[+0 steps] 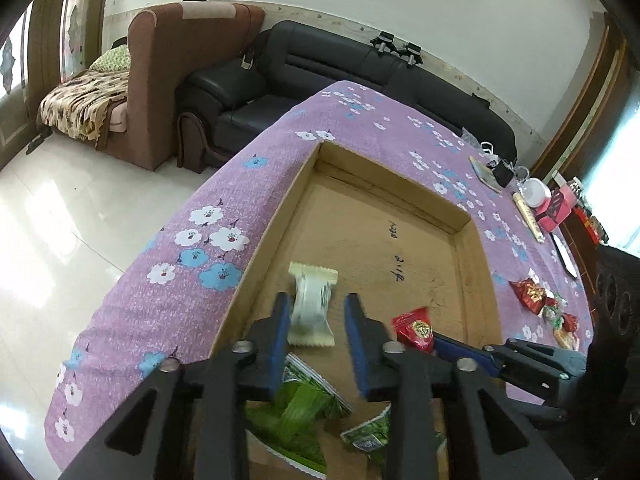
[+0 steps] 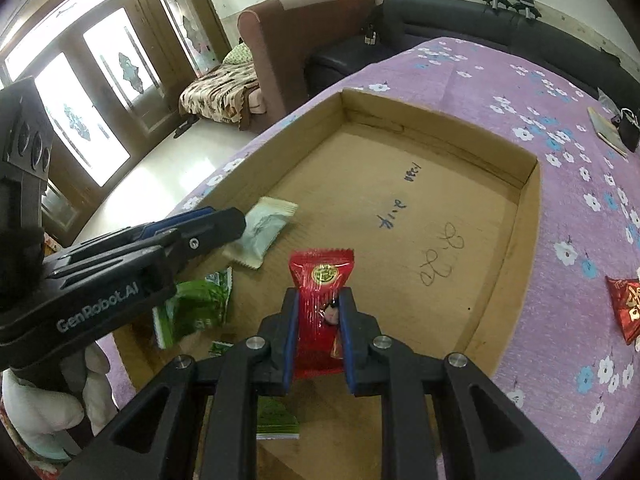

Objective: Organize snacks
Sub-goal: 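Carry both packets over the cardboard box and release them, then grasp the red foil snack bag with the left gripper while the right gripper grasps a green-wrapped candy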

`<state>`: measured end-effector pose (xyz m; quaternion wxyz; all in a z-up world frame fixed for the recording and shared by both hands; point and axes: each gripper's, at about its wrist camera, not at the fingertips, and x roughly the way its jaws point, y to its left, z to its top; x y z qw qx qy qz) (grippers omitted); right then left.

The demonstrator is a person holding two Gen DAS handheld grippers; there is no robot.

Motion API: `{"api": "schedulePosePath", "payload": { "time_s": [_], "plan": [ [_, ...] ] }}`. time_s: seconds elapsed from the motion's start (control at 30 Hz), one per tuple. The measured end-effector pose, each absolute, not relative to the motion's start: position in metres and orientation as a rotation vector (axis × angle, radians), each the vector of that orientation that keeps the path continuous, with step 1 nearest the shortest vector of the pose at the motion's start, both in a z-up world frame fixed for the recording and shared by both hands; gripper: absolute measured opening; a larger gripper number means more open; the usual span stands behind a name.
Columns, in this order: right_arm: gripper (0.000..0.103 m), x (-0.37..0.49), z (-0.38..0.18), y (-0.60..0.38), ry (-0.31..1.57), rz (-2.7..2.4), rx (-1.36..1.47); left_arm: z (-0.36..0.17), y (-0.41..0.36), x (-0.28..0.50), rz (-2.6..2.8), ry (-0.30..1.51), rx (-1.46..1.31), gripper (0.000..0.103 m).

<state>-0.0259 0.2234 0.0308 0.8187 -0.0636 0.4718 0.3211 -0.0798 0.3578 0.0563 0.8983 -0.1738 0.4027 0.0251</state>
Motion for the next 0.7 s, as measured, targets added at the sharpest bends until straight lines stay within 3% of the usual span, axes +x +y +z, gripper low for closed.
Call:
{"api": "schedulePosePath", "payload": {
  "time_s": [0.27, 0.5, 0.7],
  "plan": [
    [0.028, -0.033, 0.046, 0.212, 0.966, 0.695, -0.094, 0.087, 0.355, -0.100, 0.023, 0.733, -0.450, 0.053],
    [0.030, -0.035, 0.061, 0.180, 0.935, 0.669, -0.028, 0.115, 0.325, -0.116, -0.070, 0.635, -0.498, 0.080],
    [0.034, -0.038, 0.067, 0.122, 0.901, 0.602, 0.032, 0.116, 0.287, -0.121, -0.163, 0.647, -0.540, 0.080]
  ]
}}
